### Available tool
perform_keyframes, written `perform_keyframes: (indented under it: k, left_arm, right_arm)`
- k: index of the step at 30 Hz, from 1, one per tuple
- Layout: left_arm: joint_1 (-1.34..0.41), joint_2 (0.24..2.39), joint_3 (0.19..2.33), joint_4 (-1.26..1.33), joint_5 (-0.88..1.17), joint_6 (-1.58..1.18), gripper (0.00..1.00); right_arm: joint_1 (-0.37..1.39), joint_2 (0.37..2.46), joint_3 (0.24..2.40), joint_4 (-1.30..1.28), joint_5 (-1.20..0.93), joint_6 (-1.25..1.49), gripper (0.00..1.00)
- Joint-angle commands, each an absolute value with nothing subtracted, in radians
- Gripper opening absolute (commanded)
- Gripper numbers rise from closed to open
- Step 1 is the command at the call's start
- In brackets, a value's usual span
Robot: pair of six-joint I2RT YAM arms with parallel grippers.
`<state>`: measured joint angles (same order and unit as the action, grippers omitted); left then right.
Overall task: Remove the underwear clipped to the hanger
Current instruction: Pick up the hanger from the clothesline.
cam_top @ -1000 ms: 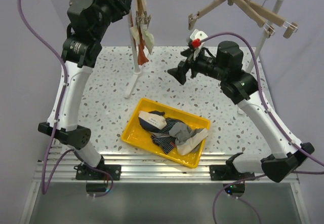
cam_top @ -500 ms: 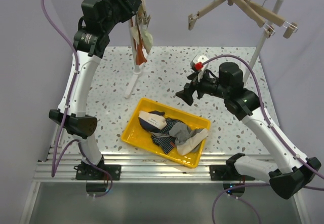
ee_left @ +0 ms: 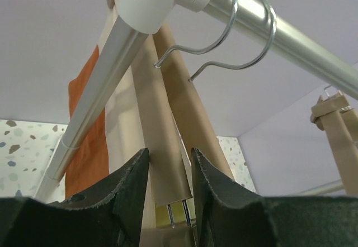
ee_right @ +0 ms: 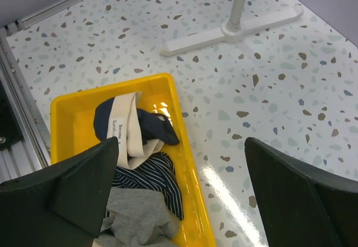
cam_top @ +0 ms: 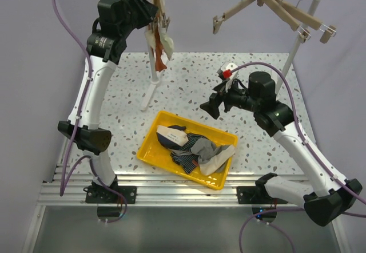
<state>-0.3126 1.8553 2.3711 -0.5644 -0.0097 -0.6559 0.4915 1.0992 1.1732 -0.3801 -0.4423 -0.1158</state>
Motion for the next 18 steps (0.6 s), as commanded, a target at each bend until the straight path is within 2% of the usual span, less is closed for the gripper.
perform_keyframes:
  k: [1, 10, 13, 15, 16, 17, 18]
  left_arm:
    - [-0.331, 1.874, 2.427, -0.601, -0.073, -0.562, 0.40]
    - [-0.382, 1.885, 2.441, -0.620, -0.267, -0.394, 0.38]
    - [-0.391, 1.887, 2.442, -0.592, -0.287, -0.354, 0.30]
    - [-0.394, 1.890, 2.444, -0.558, -0.287, -0.339, 0.19]
    - [-0.397, 1.890, 2.444, -0.546, -0.287, -0.337, 0.09]
    - [-0.400, 1.890, 2.445, -0.523, -0.288, -0.333, 0.02]
    - [-0.403, 1.891, 2.450, -0.514, -0.294, -0.322, 0.00]
  right_arm:
    - [0.480, 1.068, 1.169, -0.339, -0.468, -0.094, 0.99]
    - [0.474, 1.068, 1.164, -0.331, -0.469, -0.089, 0.99]
    - [0.474, 1.066, 1.164, -0.330, -0.472, -0.087, 0.99]
    - [0.472, 1.066, 1.163, -0.330, -0.474, -0.086, 0.99]
    - [0.474, 1.063, 1.163, -0.330, -0.474, -0.086, 0.99]
    - [0.472, 1.063, 1.161, -0.330, -0.474, -0.086, 0.98]
    - [0.471, 1.062, 1.161, -0.331, -0.474, -0.086, 0.99]
